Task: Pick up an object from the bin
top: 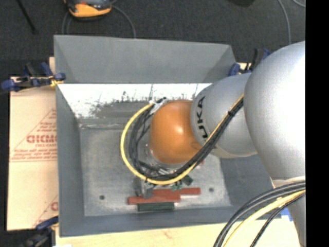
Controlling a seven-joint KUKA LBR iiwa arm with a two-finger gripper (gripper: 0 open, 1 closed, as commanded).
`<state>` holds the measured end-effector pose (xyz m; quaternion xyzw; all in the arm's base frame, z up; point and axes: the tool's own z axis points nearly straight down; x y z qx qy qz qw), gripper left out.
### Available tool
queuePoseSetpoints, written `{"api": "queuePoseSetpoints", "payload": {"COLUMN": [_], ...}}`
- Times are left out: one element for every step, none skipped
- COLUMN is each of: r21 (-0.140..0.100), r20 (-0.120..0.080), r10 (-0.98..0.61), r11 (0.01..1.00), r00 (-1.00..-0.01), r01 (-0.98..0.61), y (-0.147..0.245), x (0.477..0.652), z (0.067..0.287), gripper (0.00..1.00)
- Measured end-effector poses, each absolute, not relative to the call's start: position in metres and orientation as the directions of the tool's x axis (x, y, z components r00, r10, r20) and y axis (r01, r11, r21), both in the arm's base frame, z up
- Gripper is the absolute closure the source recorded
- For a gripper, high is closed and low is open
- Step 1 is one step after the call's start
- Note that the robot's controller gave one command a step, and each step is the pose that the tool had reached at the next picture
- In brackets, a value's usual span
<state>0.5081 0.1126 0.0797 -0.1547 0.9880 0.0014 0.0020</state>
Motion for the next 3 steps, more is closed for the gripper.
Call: {"api": "queuePoseSetpoints", "payload": {"r21": [0.002,0.002,0.002], "r20": [-0.004,-0.004,-0.004], "r10": [-0.303,-0.301,-0.299], "r11": [0.953,0.954,0.954], "r00": [-0.953,-0.954,-0.954], "r01": [-0.303,-0.301,-0.3], "y": [0.1126,0.1126,0.1126], "x": [0.5081,0.5081,0.5081], "z": [0.0797,0.0797,0.0797], "gripper": [1.0,1.0,1.0]}}
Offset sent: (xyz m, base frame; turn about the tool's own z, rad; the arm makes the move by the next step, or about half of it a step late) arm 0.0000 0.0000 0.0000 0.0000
